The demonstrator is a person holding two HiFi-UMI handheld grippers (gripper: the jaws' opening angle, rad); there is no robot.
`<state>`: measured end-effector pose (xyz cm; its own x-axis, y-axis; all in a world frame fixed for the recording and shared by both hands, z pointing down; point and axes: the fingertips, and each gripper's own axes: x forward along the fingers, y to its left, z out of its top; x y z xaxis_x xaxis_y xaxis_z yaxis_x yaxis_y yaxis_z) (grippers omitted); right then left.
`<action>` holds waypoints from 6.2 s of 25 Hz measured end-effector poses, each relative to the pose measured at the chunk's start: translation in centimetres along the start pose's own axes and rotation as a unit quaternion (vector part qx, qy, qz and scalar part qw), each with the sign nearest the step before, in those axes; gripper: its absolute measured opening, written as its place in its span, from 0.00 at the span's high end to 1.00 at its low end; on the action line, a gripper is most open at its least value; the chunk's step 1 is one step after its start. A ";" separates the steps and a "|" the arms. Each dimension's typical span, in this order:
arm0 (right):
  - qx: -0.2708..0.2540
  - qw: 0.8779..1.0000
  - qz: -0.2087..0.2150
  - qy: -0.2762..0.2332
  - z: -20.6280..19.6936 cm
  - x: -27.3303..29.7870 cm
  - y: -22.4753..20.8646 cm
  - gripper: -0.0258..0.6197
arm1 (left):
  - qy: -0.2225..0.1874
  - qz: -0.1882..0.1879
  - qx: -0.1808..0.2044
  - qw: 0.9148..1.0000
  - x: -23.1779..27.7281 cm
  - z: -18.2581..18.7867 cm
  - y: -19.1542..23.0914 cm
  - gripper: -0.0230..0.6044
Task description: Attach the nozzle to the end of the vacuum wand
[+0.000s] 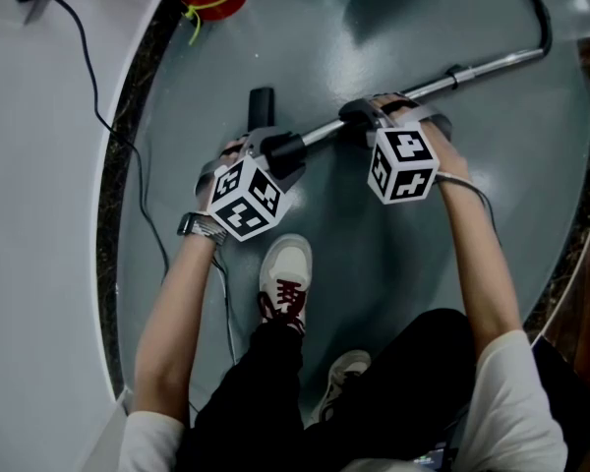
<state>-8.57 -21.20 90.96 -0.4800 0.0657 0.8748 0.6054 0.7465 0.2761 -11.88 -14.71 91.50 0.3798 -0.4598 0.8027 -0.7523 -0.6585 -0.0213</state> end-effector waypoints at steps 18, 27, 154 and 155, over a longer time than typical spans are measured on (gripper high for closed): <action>0.149 0.986 -0.053 -0.059 -2.3 -3.7 -1.6 0.86 | -0.089 0.091 -0.113 0.985 -5.3 1.7 3.8 0.68; 0.151 0.984 -0.076 -0.048 -2.0 -6.1 -1.3 0.90 | -0.110 0.144 -0.130 0.975 -7.9 2.0 4.7 0.96; 0.292 0.746 -0.474 -0.366 47.1 -109.4 -6.8 0.92 | -0.467 0.247 -0.005 0.849 -94.7 68.4 -17.9 0.96; 0.293 0.745 -0.474 -0.366 47.1 -109.4 -6.8 0.92 | -0.467 0.247 -0.005 0.849 -94.7 68.4 -18.0 0.96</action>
<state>9.93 -2.23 -25.36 -0.8630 -0.4923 -0.1132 -0.5049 0.8338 0.2233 2.45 -0.05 -24.91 0.2753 -0.9530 -0.1264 -0.9465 -0.2456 -0.2092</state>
